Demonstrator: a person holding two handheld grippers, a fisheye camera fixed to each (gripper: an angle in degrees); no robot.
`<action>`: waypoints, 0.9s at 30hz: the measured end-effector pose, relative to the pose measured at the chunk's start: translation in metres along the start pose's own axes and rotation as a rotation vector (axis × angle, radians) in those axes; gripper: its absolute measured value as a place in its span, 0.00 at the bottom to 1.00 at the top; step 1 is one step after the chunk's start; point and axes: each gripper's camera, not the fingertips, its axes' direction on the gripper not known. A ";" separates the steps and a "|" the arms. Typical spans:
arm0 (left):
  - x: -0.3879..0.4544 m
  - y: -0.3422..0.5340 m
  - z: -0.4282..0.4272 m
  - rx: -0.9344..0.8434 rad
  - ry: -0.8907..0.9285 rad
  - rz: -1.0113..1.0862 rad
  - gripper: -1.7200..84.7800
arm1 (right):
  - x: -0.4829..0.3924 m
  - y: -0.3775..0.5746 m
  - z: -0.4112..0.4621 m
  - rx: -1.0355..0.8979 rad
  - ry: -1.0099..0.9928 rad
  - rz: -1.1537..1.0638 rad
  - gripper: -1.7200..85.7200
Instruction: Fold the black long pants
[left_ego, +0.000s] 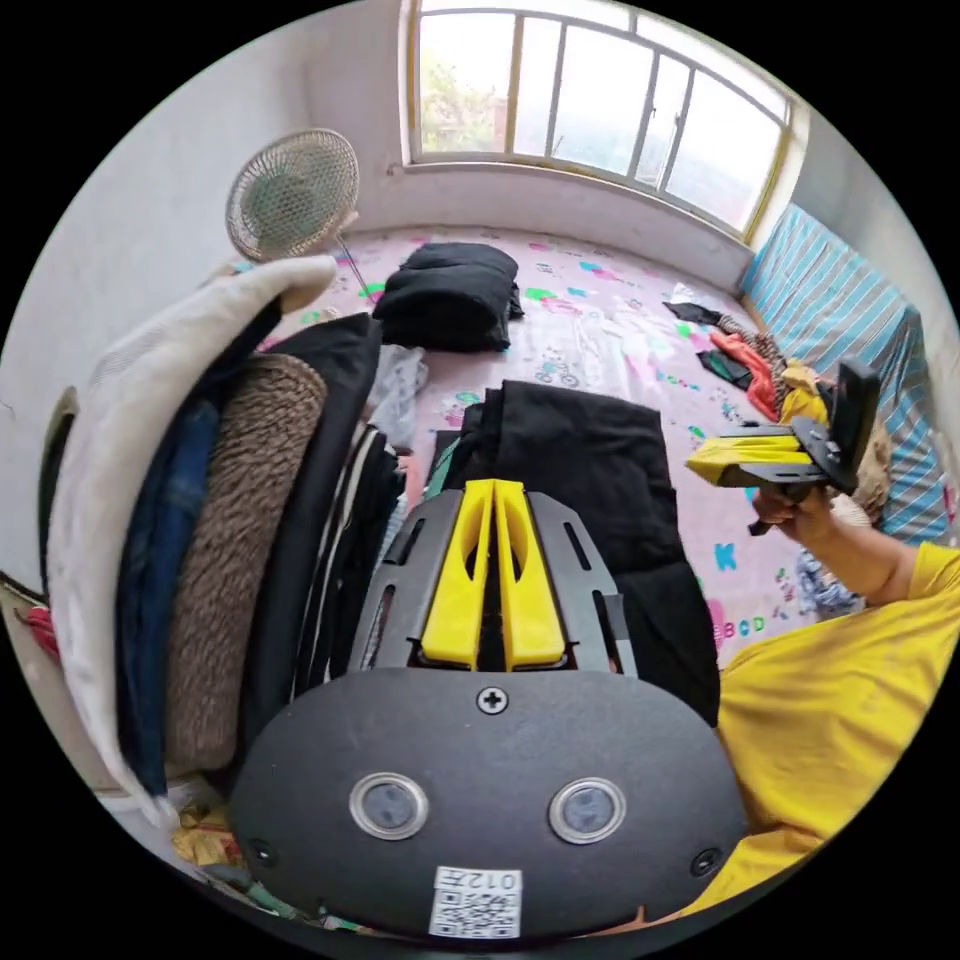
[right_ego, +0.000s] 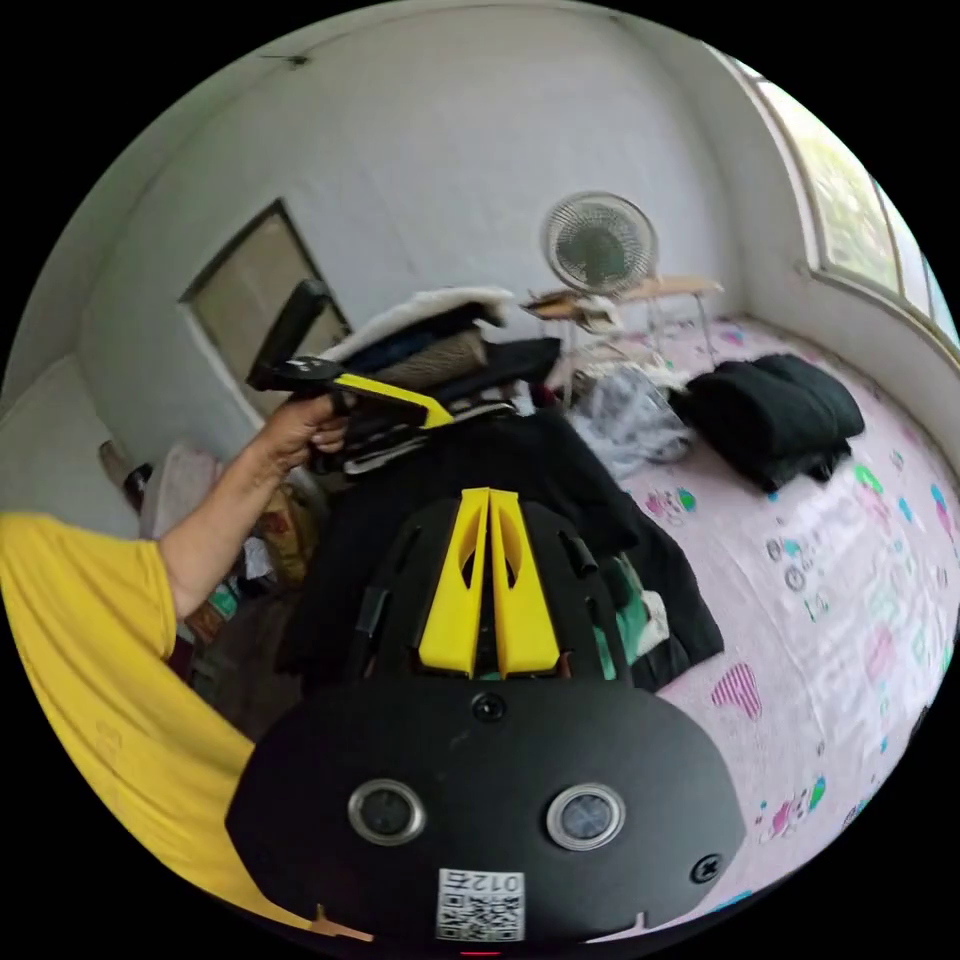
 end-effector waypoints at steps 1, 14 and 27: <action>-0.002 0.017 0.005 -0.009 -0.032 -0.019 0.02 | -0.023 0.007 0.001 0.010 -0.010 -0.067 0.03; -0.088 0.068 0.077 -0.067 0.329 -0.191 0.02 | -0.018 0.028 0.011 -0.106 -0.115 0.088 0.03; -0.108 0.181 0.054 -0.125 0.229 -0.283 0.02 | -0.199 0.005 -0.003 -0.301 0.043 -0.388 0.03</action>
